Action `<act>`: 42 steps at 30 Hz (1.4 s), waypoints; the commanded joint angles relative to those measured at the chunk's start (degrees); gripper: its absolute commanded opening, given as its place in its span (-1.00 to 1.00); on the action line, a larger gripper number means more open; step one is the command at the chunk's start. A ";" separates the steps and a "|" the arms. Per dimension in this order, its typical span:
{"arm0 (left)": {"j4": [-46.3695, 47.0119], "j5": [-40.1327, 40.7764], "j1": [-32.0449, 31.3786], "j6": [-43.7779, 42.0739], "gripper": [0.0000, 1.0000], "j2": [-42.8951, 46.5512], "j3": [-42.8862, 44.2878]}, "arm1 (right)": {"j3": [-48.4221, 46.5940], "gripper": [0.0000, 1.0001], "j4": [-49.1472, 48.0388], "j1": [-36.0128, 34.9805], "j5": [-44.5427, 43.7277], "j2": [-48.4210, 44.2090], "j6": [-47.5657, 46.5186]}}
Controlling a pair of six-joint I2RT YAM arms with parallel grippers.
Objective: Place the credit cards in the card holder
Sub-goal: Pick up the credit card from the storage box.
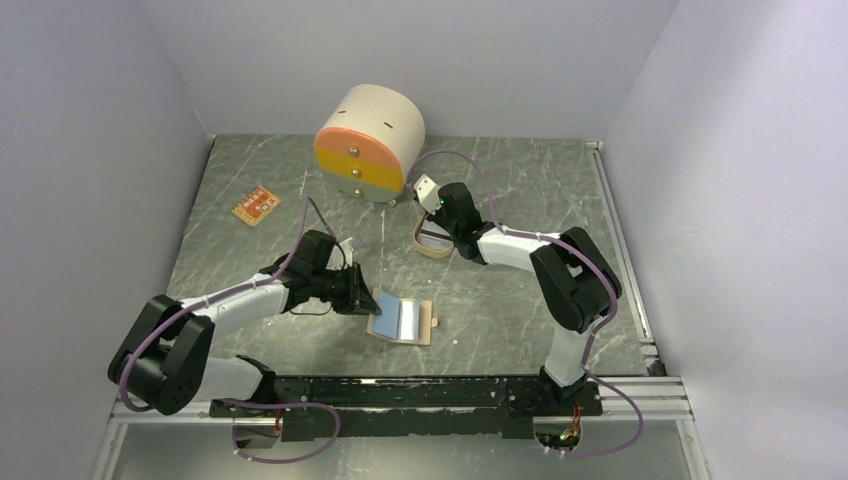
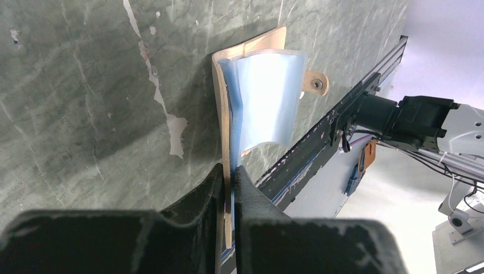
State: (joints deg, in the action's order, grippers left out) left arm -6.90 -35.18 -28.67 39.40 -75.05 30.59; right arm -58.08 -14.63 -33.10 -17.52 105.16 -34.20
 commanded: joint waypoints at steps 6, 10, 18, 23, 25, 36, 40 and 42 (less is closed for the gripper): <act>0.91 -0.58 -0.40 -0.39 -0.75 -0.93 0.39 | -2.05 -0.70 1.10 0.58 -0.89 -2.20 -1.12; 1.20 -0.60 -0.41 -0.15 -0.71 -1.85 -0.14 | -1.62 -0.93 1.92 0.59 1.72 -3.09 -1.31; 0.41 -1.85 -0.47 -0.11 -0.66 -1.95 0.88 | -3.03 -0.96 6.58 0.61 4.55 -5.78 0.73; 0.14 -1.63 -0.38 -0.30 -0.67 -2.14 1.38 | -4.63 -1.00 9.87 0.61 5.30 -7.00 0.96; 0.75 -0.99 -0.43 0.13 -0.67 -2.13 0.83 | -5.73 -1.00 13.03 0.63 6.30 -8.07 2.41; 8.13 1.99 -0.50 5.07 -0.78 -2.91 -1.53 | -3.43 -1.00 20.74 0.53 11.70 -21.58 21.90; 9.76 4.54 -0.51 6.24 -0.82 -3.93 -2.03 | -3.61 -1.00 24.33 0.44 14.13 -25.65 38.73; 13.28 4.52 -0.40 8.76 -0.82 -4.13 -3.20 | -1.57 -1.00 24.63 0.42 16.95 -29.52 47.26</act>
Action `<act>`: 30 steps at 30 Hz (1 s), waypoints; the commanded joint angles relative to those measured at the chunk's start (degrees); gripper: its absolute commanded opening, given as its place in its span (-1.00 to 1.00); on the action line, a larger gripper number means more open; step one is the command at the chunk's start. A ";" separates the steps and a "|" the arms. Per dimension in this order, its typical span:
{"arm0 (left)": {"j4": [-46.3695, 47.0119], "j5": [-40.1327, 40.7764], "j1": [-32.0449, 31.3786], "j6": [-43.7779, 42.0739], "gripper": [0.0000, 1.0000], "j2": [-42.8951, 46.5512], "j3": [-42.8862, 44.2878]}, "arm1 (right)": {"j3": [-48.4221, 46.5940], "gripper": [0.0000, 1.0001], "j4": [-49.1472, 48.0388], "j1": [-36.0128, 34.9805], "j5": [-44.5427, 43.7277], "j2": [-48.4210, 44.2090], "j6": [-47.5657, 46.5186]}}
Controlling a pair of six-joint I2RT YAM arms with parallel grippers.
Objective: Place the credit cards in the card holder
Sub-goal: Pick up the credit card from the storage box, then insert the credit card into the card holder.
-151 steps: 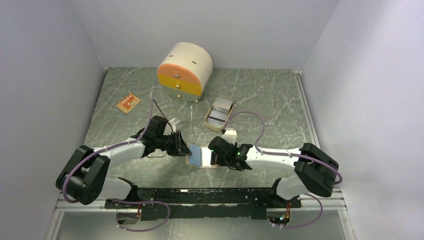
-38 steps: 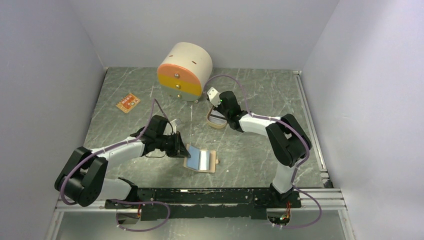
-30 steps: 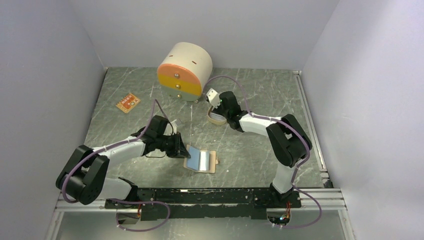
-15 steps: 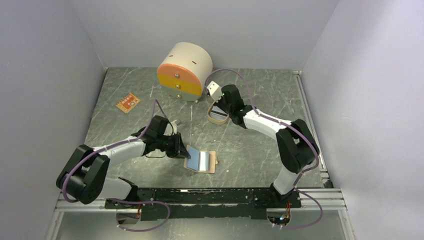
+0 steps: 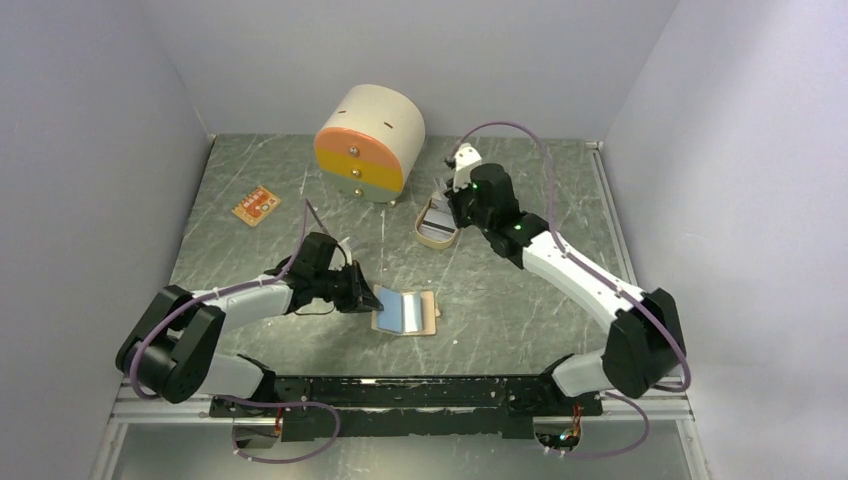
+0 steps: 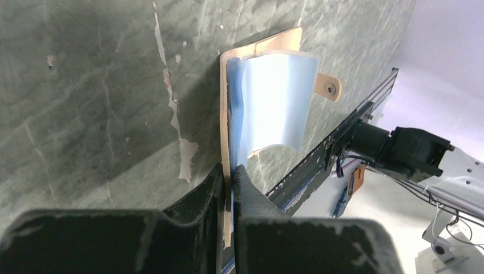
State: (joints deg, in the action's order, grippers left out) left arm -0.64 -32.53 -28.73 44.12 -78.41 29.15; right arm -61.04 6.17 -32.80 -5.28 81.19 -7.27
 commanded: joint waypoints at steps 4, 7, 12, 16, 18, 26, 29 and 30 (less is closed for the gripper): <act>8.15 2.29 -0.45 5.61 -0.60 -1.97 -2.05 | 11.06 -1.00 -0.88 -1.83 10.69 -13.77 37.98; 5.50 4.16 -0.37 4.23 -0.45 -1.90 -1.70 | 19.65 -1.00 -4.65 -6.56 6.77 -18.41 49.06; 4.47 4.67 -0.44 3.52 -0.30 -0.60 -2.38 | 26.00 -1.00 -10.16 -16.82 0.58 -20.36 58.38; 3.87 4.46 -0.44 2.74 -0.27 0.35 -2.81 | 26.90 -1.00 -11.61 -21.78 -1.29 -18.32 61.82; 3.74 4.57 -0.45 2.81 -0.29 0.30 -3.00 | 27.38 -1.00 -11.99 -23.46 -2.75 -17.00 62.86; 1.69 5.48 -0.45 1.11 -0.33 -0.54 -2.77 | 32.35 -1.00 -16.54 -24.43 -3.56 -13.44 64.31; 1.12 5.93 -0.45 0.63 -0.25 0.01 -3.09 | 34.09 -1.00 -17.86 -24.46 -3.19 -13.41 63.62; 1.09 6.03 -0.38 0.54 -0.25 0.40 -3.25 | 34.61 -1.00 -18.32 -24.43 -3.01 -13.40 63.56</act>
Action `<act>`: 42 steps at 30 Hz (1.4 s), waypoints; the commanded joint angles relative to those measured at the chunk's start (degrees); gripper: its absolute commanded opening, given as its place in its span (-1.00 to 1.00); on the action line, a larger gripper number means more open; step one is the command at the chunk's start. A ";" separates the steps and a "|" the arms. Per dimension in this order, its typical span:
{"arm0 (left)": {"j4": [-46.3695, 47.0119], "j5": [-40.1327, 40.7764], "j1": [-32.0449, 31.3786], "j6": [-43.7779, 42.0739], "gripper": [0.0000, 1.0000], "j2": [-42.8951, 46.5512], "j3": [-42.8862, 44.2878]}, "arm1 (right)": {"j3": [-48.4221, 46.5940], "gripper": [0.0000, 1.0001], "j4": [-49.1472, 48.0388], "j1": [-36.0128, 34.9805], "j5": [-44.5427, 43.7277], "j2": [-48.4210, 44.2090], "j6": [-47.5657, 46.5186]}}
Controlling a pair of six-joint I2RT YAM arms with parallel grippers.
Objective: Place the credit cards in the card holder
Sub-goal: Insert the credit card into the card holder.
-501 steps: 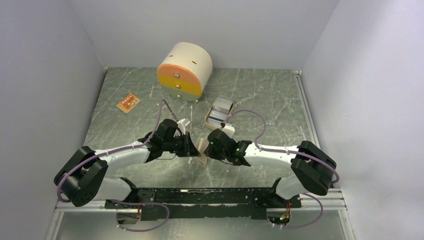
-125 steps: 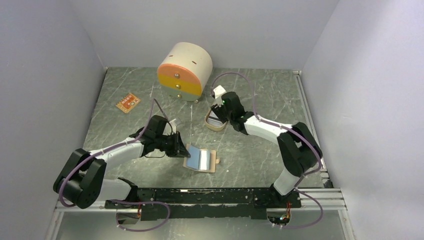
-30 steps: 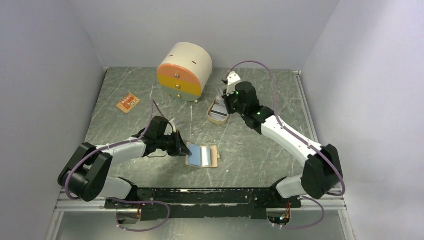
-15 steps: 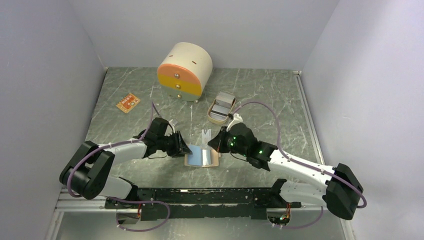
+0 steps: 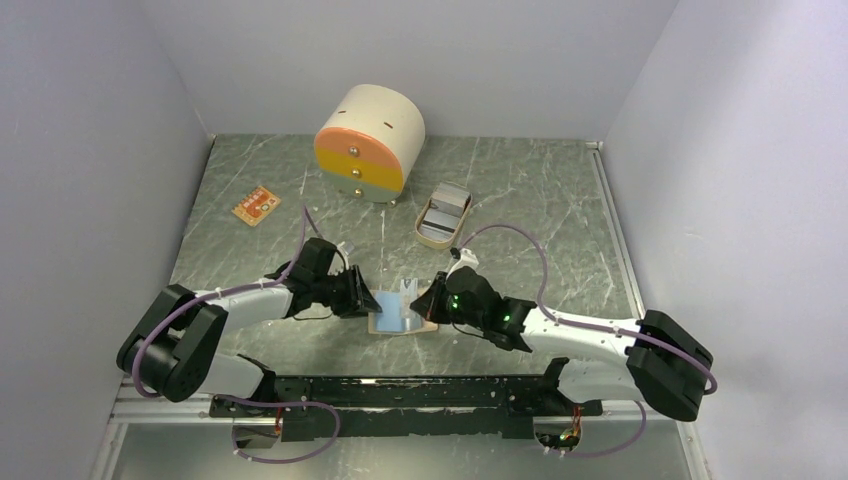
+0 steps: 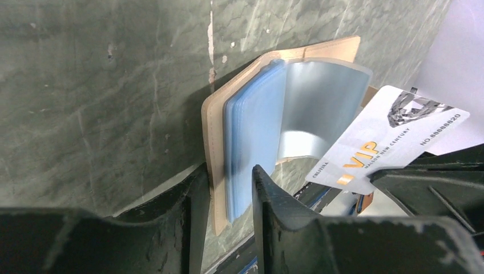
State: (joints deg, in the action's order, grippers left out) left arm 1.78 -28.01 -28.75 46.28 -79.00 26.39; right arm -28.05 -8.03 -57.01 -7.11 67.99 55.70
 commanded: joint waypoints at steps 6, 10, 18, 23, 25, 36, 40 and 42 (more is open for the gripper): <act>3.30 -1.85 -0.41 0.27 -0.29 2.14 -3.41 | 6.06 -1.00 -8.92 0.51 -0.01 -0.18 -0.21; 4.58 -2.89 -0.43 0.59 -0.53 1.96 -3.86 | 7.00 -1.00 -9.57 1.75 0.39 0.08 -0.98; 5.28 -5.57 -0.41 -0.77 -0.82 1.68 -3.41 | 11.23 -1.00 -19.35 6.48 7.47 1.02 -2.73; 5.95 -7.28 -0.42 -1.68 -0.82 1.09 -3.34 | 11.75 -1.00 -21.63 8.57 10.99 1.78 -3.56; 6.63 -7.85 -0.41 -1.78 -0.82 1.09 -3.70 | 11.71 -1.00 -22.32 8.56 11.51 2.62 -3.58; 4.21 -6.60 -0.40 -3.83 -0.82 0.35 -3.23 | 15.52 -1.00 -27.45 11.47 13.74 4.46 -2.96; 3.65 -5.93 -0.42 -4.44 -0.82 -0.40 -3.16 | 16.14 -1.00 -29.65 11.66 14.69 5.75 -2.58; 4.34 -6.05 -0.42 -4.59 -0.82 -0.44 -3.62 | 16.59 -1.00 -31.98 11.66 15.51 6.74 -2.24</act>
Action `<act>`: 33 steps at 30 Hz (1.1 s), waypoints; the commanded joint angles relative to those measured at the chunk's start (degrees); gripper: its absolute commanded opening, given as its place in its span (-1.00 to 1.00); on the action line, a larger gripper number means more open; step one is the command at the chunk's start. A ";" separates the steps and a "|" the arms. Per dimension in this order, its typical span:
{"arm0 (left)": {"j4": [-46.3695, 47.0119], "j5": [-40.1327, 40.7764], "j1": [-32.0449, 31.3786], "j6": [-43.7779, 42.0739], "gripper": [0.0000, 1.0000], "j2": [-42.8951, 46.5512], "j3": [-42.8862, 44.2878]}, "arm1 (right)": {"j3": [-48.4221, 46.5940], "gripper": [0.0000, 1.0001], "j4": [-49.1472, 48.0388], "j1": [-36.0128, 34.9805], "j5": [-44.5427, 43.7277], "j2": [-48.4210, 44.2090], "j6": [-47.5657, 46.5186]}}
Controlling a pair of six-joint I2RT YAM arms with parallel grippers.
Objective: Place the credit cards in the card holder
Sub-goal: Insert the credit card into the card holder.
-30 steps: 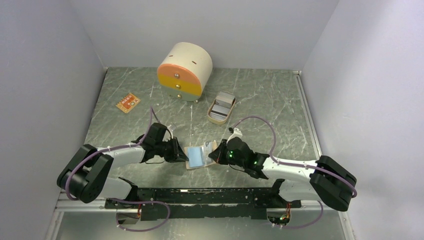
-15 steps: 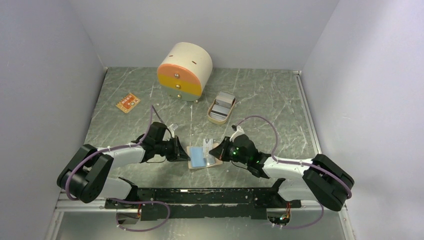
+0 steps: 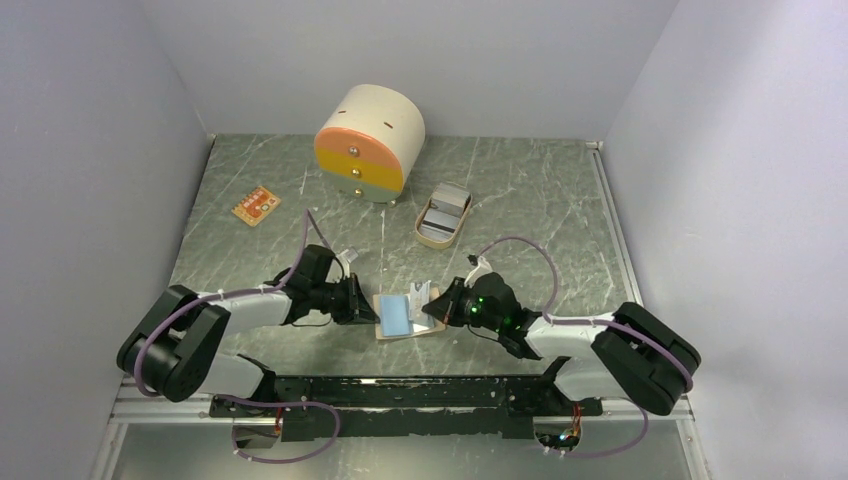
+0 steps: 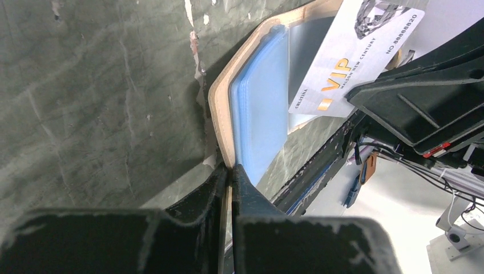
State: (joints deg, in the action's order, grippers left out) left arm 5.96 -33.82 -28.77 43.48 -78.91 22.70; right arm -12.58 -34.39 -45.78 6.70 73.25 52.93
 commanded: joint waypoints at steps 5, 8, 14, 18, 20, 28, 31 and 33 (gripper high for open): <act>0.90 0.17 -0.40 -1.88 -0.82 -0.62 -0.87 | 2.28 -1.00 -8.94 0.43 2.03 3.39 1.66; 1.44 0.19 -0.40 -1.82 -0.82 -0.99 -1.25 | 2.62 -1.00 -10.34 0.42 2.87 4.29 2.44; 1.65 0.26 -0.40 -2.00 -0.82 -1.96 -1.26 | 2.65 -1.00 -9.82 0.42 2.65 4.33 3.56; 0.99 0.87 -0.39 -2.43 -0.82 -1.70 -1.12 | 3.56 -1.00 -9.11 0.43 0.96 3.68 4.20; 0.92 0.82 -0.38 -2.42 -0.82 -1.59 -1.25 | 3.59 -1.00 -9.58 0.42 0.80 3.72 4.08; 1.97 0.20 -0.38 -2.15 -0.82 -2.26 -1.64 | 2.19 -1.00 -11.51 0.43 2.60 7.01 4.58; 1.90 0.29 -0.40 -2.15 -0.82 -2.49 -1.36 | 0.75 -1.00 -11.07 0.43 2.80 7.73 4.57; 1.71 0.42 -0.41 -2.24 -0.82 -2.57 -1.25 | 0.88 -1.00 -12.25 0.43 3.13 8.14 5.17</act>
State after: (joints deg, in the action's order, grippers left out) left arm 6.44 -33.56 -28.77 42.37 -80.86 21.63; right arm -10.74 -44.05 -45.69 9.28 80.53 57.58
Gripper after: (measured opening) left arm 0.096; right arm 0.010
